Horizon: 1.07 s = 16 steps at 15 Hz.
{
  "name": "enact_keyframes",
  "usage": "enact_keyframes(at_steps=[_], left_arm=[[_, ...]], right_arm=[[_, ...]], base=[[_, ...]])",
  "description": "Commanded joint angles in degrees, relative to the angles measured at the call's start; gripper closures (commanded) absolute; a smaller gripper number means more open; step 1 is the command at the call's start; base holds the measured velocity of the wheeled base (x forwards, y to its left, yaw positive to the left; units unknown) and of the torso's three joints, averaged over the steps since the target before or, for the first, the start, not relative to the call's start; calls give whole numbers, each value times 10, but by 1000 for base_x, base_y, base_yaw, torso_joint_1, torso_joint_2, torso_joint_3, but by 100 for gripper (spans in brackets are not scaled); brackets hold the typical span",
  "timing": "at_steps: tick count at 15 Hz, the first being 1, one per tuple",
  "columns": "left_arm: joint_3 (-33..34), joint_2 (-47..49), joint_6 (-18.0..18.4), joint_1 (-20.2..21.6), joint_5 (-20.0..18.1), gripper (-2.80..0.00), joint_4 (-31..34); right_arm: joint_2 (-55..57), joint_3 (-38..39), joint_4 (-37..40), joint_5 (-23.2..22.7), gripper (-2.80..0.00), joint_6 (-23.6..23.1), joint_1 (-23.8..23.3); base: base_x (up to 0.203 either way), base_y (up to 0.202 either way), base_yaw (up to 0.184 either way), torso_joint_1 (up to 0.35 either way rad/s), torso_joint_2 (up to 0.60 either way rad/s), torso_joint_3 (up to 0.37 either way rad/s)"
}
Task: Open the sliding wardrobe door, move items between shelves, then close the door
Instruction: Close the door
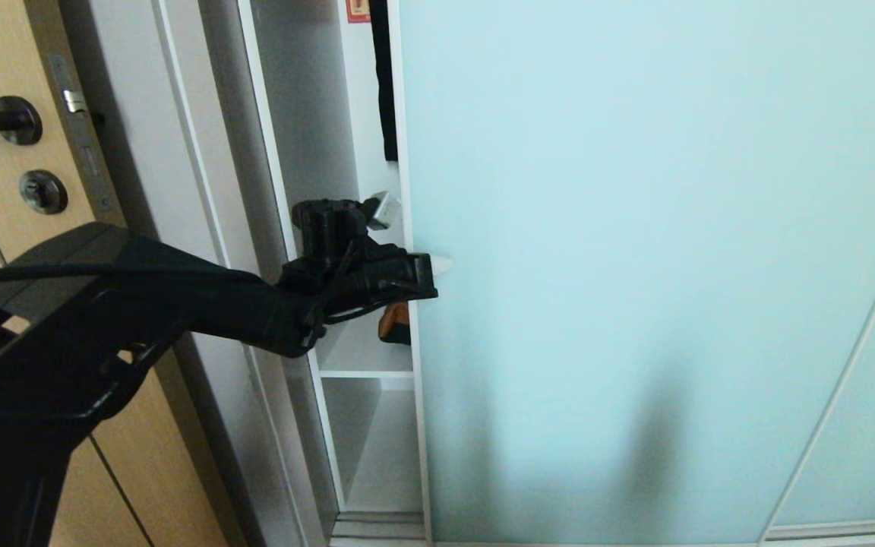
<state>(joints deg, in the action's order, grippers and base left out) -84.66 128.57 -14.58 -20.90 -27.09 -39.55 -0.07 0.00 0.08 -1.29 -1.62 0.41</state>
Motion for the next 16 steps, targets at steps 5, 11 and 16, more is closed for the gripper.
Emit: enact_keyframes(at_steps=[5, 11, 16], left_arm=[[-31, 73, 0, 0, -3, 0, -6], [-64, 116, 2, 2, 0, 0, -6], [-119, 156, 1, 4, 5, 0, 2]], right_arm=[[-1, 0, 0, 0, 0, 0, 0], [-1, 1, 0, 0, 0, 0, 0], [-1, 1, 0, 0, 0, 0, 0]], base=[[0, 0, 0, 0, 0, 0], [0, 0, 0, 0, 0, 0], [0, 0, 0, 0, 0, 0]])
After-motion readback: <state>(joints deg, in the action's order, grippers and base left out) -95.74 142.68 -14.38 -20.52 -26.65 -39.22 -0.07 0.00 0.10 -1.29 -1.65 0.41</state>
